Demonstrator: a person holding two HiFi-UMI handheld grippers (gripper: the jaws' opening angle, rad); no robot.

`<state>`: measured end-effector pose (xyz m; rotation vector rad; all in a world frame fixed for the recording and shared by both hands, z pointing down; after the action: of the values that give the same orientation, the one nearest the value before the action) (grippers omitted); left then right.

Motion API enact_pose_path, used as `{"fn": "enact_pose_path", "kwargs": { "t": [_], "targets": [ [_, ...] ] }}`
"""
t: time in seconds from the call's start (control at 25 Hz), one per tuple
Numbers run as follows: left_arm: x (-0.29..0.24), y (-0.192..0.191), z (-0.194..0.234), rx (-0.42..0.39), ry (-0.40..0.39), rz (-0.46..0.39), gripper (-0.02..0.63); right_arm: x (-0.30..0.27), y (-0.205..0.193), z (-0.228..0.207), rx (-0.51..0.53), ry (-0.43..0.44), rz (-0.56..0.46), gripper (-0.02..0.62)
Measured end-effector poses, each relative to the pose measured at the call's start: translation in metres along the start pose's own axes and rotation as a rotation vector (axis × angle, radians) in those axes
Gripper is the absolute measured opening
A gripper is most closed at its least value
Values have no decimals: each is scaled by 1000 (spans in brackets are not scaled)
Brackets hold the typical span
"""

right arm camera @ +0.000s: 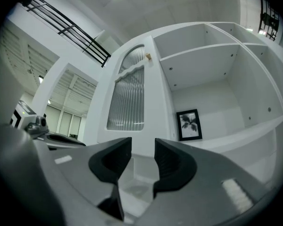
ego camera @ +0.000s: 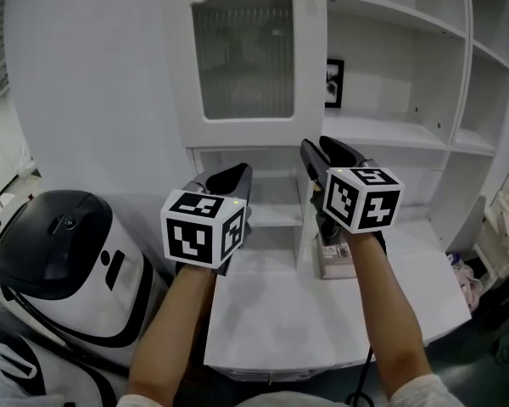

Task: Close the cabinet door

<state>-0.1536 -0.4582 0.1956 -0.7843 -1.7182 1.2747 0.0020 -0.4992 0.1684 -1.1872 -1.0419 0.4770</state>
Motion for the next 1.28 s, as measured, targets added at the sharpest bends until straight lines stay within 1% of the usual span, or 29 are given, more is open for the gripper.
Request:
{"fn": "enact_pose_path", "kwargs": {
  "t": [0.2,0.64,0.84,1.04,1.28],
  "targets": [
    [20,6,-2,5,2,5,2,16,4,21,3,12,19,132],
    [63,16,-9,19,13,9,2,54,13,64,-6,54,41,72],
    [81,17,-11,17,19,12,3,72,15,74,-22,53,46,17],
    [94,18,-13,22,22,12,3,83,14,82,-21,54,61,5],
    [100,19,-18,27,19,12,3,94,16,83,-16,49,69,5]
  ]
}}
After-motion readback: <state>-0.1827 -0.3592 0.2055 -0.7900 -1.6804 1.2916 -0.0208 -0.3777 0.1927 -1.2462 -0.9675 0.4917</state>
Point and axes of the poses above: the fingertips, and each gripper's own axes: x backward along the fingers, z to its left, y out of its top, the point moved 4 cm from there along x, backward along the fingers, and after that the axes turned 14 degrees about -z, right-handed, at the moved point
